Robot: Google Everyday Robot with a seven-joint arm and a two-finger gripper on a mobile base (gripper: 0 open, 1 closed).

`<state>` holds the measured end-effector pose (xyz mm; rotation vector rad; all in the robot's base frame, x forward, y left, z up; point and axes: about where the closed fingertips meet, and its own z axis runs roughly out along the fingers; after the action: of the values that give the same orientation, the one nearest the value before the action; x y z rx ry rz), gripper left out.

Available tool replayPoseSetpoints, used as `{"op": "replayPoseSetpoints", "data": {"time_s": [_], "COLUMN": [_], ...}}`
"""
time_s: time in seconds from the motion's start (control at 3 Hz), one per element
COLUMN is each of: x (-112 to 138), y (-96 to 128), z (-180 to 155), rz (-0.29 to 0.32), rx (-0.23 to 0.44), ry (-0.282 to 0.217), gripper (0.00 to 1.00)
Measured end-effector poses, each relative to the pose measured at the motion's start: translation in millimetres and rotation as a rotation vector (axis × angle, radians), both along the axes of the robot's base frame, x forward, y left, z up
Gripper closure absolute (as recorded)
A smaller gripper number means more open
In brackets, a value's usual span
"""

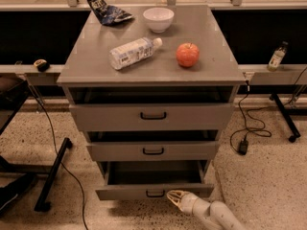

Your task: Close bottom drawer

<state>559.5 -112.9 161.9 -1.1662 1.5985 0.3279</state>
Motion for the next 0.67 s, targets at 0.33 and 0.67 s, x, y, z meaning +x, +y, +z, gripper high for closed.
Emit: {"op": "replayPoseSetpoints", "data": {"time_s": [0.33,0.67], "x": [34,62], "y": [-3,-9], "z": [-8,-15], "rz": [0.005,0.004], "rx": [0.04,0.056], "ry": [0.055,0.108], "gripper": [1.0,1.0]}}
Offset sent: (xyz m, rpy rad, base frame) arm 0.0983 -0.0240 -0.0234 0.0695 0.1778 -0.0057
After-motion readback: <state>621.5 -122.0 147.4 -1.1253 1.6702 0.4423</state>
